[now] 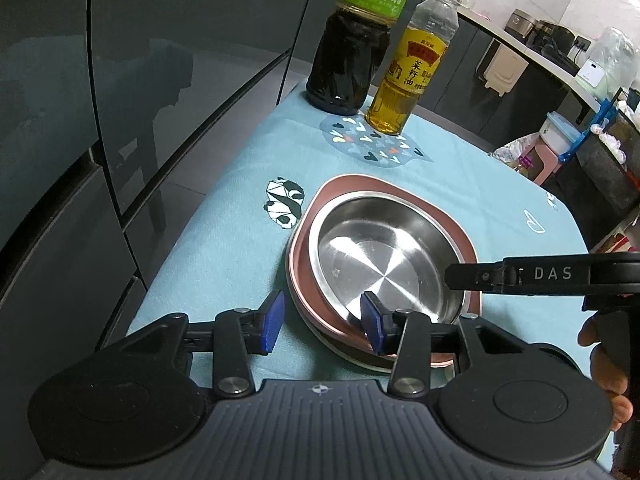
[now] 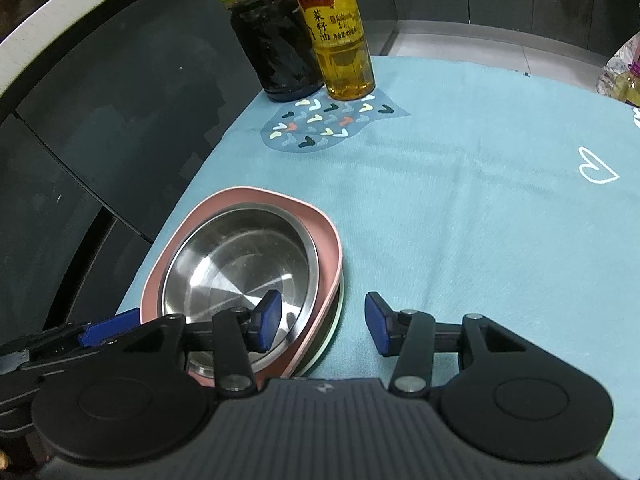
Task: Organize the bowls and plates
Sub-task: 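Open both grippers and slide them under the rim of the green plate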
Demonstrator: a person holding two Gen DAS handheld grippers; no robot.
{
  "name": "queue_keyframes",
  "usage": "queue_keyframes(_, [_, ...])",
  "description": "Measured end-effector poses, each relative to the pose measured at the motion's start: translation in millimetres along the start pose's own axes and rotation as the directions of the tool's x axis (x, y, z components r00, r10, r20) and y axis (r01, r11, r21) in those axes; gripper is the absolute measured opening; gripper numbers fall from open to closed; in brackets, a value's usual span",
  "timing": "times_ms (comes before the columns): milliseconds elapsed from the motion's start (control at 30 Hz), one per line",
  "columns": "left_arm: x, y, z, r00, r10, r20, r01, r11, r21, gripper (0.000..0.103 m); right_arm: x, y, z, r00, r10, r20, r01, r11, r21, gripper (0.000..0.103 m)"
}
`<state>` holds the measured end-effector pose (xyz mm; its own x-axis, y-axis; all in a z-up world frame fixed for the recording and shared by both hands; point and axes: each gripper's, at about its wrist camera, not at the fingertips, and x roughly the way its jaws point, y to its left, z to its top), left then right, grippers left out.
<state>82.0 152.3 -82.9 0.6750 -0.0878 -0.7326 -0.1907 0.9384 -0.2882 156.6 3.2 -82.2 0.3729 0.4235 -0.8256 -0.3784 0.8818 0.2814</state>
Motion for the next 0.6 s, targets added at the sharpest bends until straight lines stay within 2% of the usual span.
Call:
queue_keyframes(400, [14.7, 6.5, 2.3, 0.999, -0.018, -0.03, 0.017, 0.999, -0.043, 0.046, 14.4, -4.6, 2.7, 0.998, 0.028, -0.062, -0.027, 1.0, 0.013, 0.043])
queue_keyframes(600, [21.0, 8.2, 3.1, 0.998, -0.042, -0.039, 0.04, 0.998, -0.051, 0.044, 17.1, -2.1, 3.9, 0.998, 0.029, -0.049, -0.03, 0.999, -0.017, 0.043])
